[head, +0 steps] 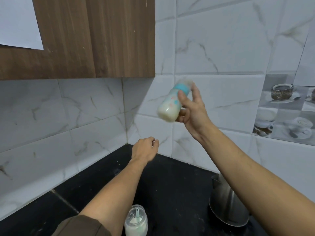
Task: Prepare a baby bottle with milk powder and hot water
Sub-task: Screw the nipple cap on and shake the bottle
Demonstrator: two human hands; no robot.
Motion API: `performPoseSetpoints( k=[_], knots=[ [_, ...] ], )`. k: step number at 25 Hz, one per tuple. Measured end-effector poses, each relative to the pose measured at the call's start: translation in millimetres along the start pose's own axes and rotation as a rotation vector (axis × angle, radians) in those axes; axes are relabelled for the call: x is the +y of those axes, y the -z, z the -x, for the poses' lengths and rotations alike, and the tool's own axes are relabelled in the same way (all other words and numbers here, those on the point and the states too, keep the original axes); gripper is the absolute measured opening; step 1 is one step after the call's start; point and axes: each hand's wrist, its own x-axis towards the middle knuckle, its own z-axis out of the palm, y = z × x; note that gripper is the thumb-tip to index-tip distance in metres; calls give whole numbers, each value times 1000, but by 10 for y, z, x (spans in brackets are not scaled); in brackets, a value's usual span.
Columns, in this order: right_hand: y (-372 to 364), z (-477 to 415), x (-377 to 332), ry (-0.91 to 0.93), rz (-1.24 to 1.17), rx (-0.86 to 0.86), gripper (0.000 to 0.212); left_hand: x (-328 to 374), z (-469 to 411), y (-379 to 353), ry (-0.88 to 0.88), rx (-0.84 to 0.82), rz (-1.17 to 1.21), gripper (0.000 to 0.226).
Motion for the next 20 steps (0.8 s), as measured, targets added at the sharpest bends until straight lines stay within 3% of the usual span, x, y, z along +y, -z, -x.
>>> performPoseSetpoints(
  k=[1,3,7,11,12,16,20],
  knots=[
    [-15,-34,-22,23,-119,127,76,2,2,6,-2,5,2,43],
    [-26,-59,-7,18,-153,155,72,9,10,17,-4,10,-7,44],
    [-106,200,72,-60,154,-177,68,14,4,16,-8,10,-9,41],
    [-120,8,-9,7,-178,192,69,-68,-12,54,11,25,5,44],
    [-118,-14,-5,7,-169,178,70,-76,-11,58,17,26,4,44],
    [-217,207,102,-19,184,-191,78,-30,-17,43,27,26,2,40],
    [-183,-15,78,-7,-176,218,72,-4,-33,65,0,36,21,43]
  ],
)
